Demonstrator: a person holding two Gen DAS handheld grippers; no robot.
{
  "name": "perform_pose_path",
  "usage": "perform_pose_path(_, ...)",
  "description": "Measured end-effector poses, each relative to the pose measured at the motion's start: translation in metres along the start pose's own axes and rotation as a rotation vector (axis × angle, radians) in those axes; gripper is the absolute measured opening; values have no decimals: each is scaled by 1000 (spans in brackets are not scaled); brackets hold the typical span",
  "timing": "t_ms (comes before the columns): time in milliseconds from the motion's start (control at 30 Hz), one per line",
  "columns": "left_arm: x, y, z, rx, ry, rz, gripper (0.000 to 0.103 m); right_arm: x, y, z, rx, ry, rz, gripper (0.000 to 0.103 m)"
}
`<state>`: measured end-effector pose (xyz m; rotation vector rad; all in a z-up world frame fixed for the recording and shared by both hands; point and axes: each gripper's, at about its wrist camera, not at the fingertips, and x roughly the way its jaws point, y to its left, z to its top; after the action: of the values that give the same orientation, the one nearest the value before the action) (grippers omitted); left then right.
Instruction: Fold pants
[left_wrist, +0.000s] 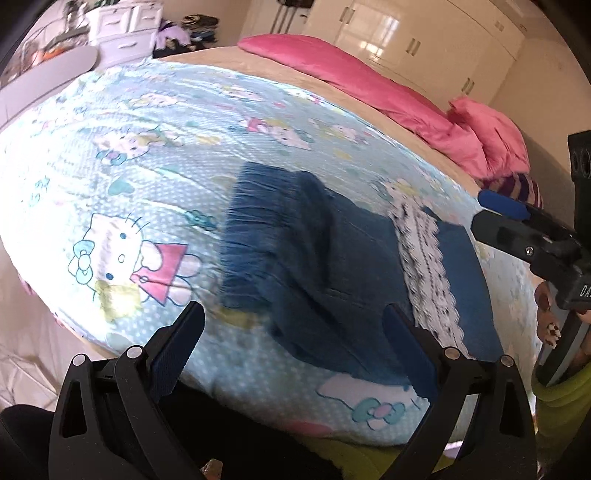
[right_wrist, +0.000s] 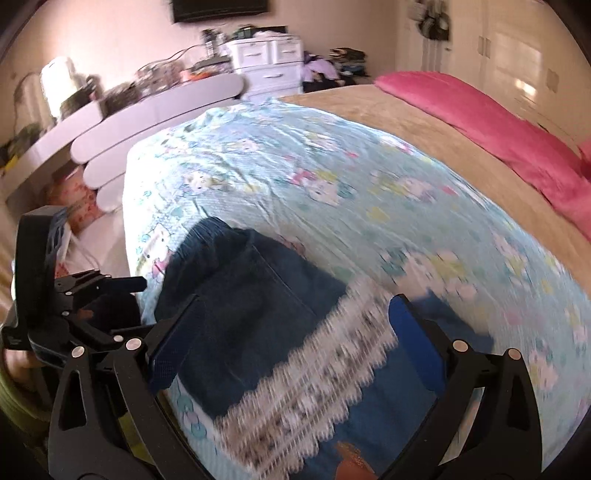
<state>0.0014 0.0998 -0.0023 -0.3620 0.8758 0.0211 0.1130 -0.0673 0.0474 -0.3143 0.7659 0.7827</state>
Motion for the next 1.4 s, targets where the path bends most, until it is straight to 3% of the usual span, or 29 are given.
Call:
perform_pose_path(200,11,18,4,-58,15,-49,95,38,21,32,-75,48,91,94)
perform_pose_path(233,13,21,4,-75,21,-79,92,42,24,34,-88,58,103,94)
perform_pose_path(267,14,23,4,-88,22,-100,82,49,29,37,-110,72,123,94)
perform_pose_path(333,18,24,4,-96,32,-126,72,61,39,41,-155,99,146,94)
perform_pose_path(500,25,23,1,-95,55,-160,66,101,53,48,-207,190,188,94)
perform_pose_path(700,28,25,0,-108,67,-176,65,144,53,51,-185,316,320,94)
perform_pose_path(867,29,25,-1,-113,73,-184,71,174,48,44,-125,382,414,93)
perform_pose_path(1000,32,19,-1,-77,80,-160,76,167,51,41,-144,344,471,53)
perform_pose_path(1133,31,15,0,-56,74,-133,84,143,41,42,-149,285,460,34)
perform_pose_path(1267,23,7,-2,-21,40,-83,89,114,21,42,-100,210,483,30)
perform_pose_path(1400,22,-10,-7,5,33,-118,89,87,0,35,-58,148,513,30)
